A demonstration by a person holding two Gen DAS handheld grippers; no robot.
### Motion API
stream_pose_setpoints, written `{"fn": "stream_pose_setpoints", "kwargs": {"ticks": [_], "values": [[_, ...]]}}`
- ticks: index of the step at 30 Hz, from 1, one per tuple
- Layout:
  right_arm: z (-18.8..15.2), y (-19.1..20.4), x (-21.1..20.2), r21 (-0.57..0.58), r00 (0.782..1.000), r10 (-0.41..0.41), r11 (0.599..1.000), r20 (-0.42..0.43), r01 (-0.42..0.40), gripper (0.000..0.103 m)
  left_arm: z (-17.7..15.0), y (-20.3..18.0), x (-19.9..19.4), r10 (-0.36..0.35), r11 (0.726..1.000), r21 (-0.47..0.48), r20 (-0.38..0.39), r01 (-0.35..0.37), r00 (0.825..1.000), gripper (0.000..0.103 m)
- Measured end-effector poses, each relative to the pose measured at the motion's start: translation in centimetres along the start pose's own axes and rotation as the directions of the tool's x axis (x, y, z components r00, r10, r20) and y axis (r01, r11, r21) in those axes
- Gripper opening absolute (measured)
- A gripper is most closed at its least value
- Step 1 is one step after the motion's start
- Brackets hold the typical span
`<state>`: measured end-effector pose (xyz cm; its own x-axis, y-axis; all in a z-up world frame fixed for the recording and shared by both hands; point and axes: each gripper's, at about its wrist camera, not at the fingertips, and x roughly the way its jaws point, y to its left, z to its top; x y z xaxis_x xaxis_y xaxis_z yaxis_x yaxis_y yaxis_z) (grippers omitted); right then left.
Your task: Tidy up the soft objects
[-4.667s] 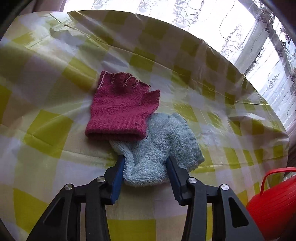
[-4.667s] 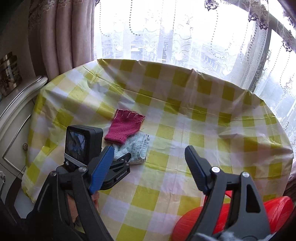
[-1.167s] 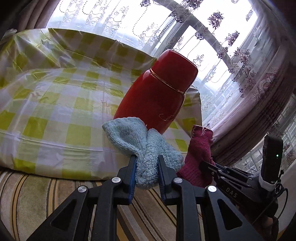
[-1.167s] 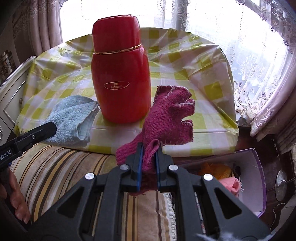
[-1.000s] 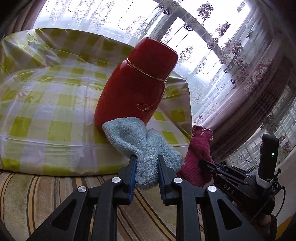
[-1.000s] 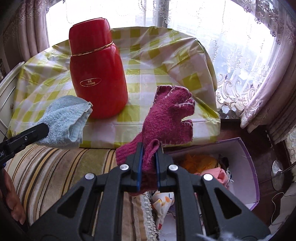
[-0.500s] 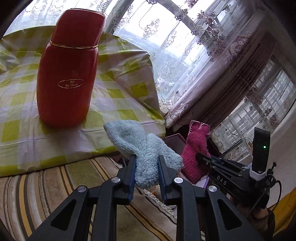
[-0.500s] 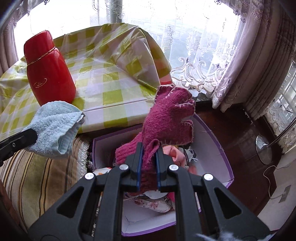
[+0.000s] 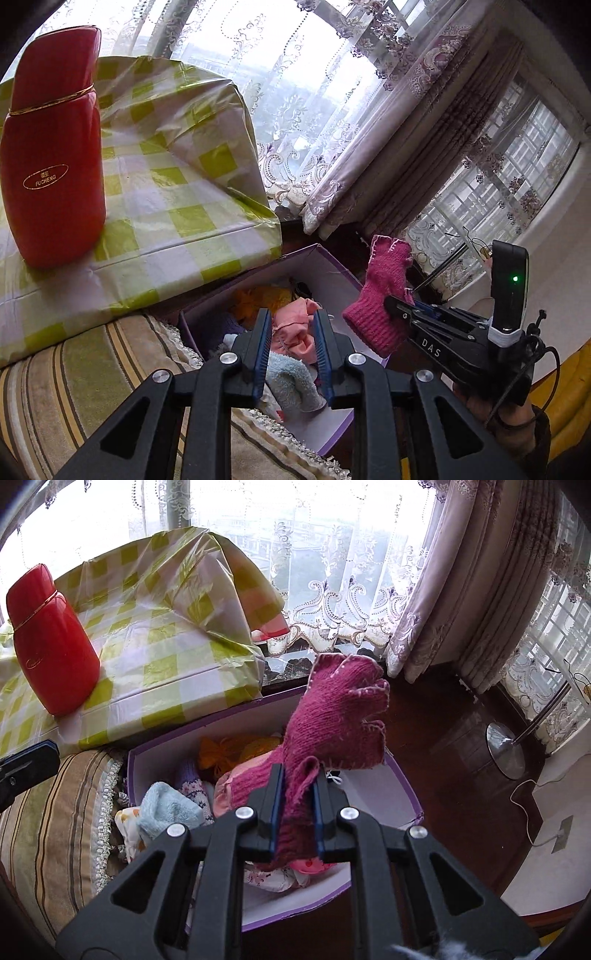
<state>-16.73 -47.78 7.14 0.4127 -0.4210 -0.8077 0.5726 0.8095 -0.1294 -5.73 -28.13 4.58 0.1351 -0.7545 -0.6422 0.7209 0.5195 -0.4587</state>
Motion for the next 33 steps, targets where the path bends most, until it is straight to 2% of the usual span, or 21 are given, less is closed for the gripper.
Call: {"fn": "stream_pose_setpoints", "kwargs": {"ticks": [2,3,4,6,7,11,15,18,22,27,33], "values": [[-0.1,-0.3,0.1,0.01,1.0,-0.012,1.0,-0.007,0.012,0.022,0.0,-0.2,0.5,-0.003,1.0,0.0,-0.018,0.003,1.0,0.028],[-0.2,-0.5,0.1,0.013,1.0,-0.018,1.0,-0.01,0.018,0.029,-0.1,-0.1,0.7,0.0,1.0,-0.002,-0.028,0.0,1.0,0.032],[-0.2,-0.6,0.2,0.014,1.0,-0.024,1.0,-0.012,0.024,0.043,-0.2,0.0,0.9,0.004,1.0,-0.007,-0.038,-0.004,0.999,0.035],[-0.4,-0.7,0.1,0.014,0.999,-0.036,0.999,-0.01,0.036,0.062,-0.6,0.2,1.1,0.01,1.0,-0.025,-0.057,-0.011,0.998,0.046],[-0.5,-0.7,0.1,0.009,0.999,-0.04,0.999,-0.006,0.04,0.065,-0.8,0.3,1.1,0.009,0.999,-0.032,-0.065,-0.011,0.998,0.048],[-1.0,-0.4,0.0,-0.006,0.999,-0.041,0.999,-0.024,0.04,0.067,-1.8,0.5,0.6,0.014,0.999,-0.049,-0.103,-0.019,0.995,0.061],[-2.4,-0.3,-0.3,-0.01,0.998,-0.032,0.999,-0.056,0.031,0.068,-3.6,1.3,0.5,0.019,0.996,-0.085,-0.178,-0.035,0.984,0.074],[-3.4,-0.2,-0.6,-0.009,0.997,-0.032,0.999,-0.073,0.032,0.068,-5.0,1.3,0.4,0.032,0.996,-0.072,-0.201,-0.047,0.979,0.075],[-4.4,-0.3,-0.5,0.008,0.995,-0.024,1.0,-0.099,0.025,0.068,-5.0,0.7,0.6,0.064,0.996,-0.048,-0.215,-0.076,0.974,0.078],[-4.5,0.2,-0.6,0.0,0.994,-0.016,1.0,-0.105,0.016,0.068,-5.1,0.2,1.2,0.074,0.995,-0.047,-0.229,-0.087,0.971,0.091],[-4.6,0.4,-0.4,-0.005,0.993,-0.017,1.0,-0.115,0.017,0.068,-4.9,0.3,1.5,0.051,0.994,-0.079,-0.226,-0.071,0.973,0.098]]}}
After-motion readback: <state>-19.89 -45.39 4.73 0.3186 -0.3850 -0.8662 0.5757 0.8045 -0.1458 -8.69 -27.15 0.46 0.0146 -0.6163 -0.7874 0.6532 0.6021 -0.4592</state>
